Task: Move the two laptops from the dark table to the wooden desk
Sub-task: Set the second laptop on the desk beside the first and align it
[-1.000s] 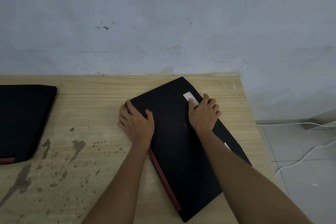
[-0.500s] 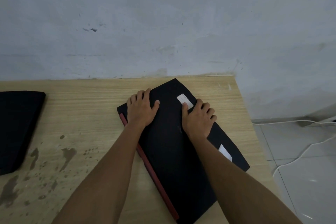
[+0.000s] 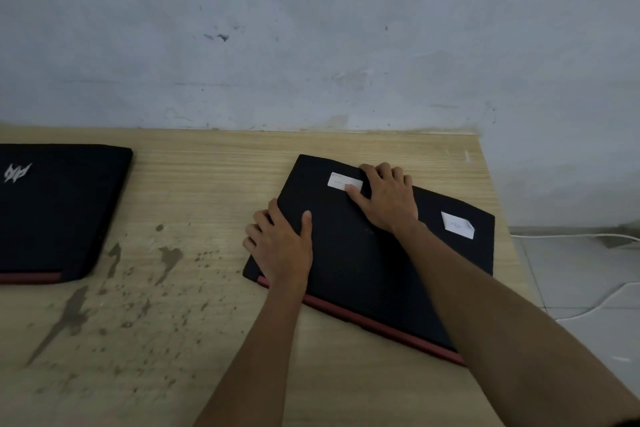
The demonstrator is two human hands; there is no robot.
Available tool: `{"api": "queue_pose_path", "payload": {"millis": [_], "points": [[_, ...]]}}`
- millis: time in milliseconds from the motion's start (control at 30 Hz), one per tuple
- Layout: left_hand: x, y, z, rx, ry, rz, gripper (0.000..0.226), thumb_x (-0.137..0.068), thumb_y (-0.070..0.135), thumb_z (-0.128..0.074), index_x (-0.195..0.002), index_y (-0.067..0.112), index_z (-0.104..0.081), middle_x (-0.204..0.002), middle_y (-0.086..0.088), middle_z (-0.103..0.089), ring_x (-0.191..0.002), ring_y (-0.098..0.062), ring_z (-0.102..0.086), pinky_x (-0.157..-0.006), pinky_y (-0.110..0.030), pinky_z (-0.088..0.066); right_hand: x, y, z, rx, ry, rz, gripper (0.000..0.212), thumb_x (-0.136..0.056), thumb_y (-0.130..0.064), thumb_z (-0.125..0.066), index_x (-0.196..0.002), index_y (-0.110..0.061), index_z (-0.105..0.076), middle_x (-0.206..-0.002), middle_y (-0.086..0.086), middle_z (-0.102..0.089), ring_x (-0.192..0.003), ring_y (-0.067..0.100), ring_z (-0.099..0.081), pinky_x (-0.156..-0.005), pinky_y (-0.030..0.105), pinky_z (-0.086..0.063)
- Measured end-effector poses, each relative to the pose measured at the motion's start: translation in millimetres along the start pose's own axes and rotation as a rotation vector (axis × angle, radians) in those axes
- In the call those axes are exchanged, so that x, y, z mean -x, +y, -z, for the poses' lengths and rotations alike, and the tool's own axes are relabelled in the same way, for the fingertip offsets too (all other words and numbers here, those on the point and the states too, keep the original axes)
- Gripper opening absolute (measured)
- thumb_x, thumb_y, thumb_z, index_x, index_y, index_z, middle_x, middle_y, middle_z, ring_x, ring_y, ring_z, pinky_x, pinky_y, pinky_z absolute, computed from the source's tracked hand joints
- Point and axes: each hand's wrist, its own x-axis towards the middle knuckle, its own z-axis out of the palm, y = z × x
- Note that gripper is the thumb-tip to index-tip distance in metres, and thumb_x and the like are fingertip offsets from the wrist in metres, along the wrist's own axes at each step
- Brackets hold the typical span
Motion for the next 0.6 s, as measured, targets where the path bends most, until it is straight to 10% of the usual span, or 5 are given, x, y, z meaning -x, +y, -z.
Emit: {"api": "queue_pose_path", "payload": {"millis": [600], "points": [[-70,65,-18,-0.05,-0.165,-0.736,0.061,-0.094,0.043,-0.036,-0.152,0.022,-0.031,-0.156,0.0,-0.032,-0.148,-0.027,-0.017,-0.121,-0.048,-0.013,60,33,2,-0.066,0.195,-0.319,0.055,-0.099,-0.056,-0.04,-0.145,-0.027,-0.048,-0.14,0.007,-0.05,-0.138,0.031,-0.037,-0.119,0.054,-0.019]]}}
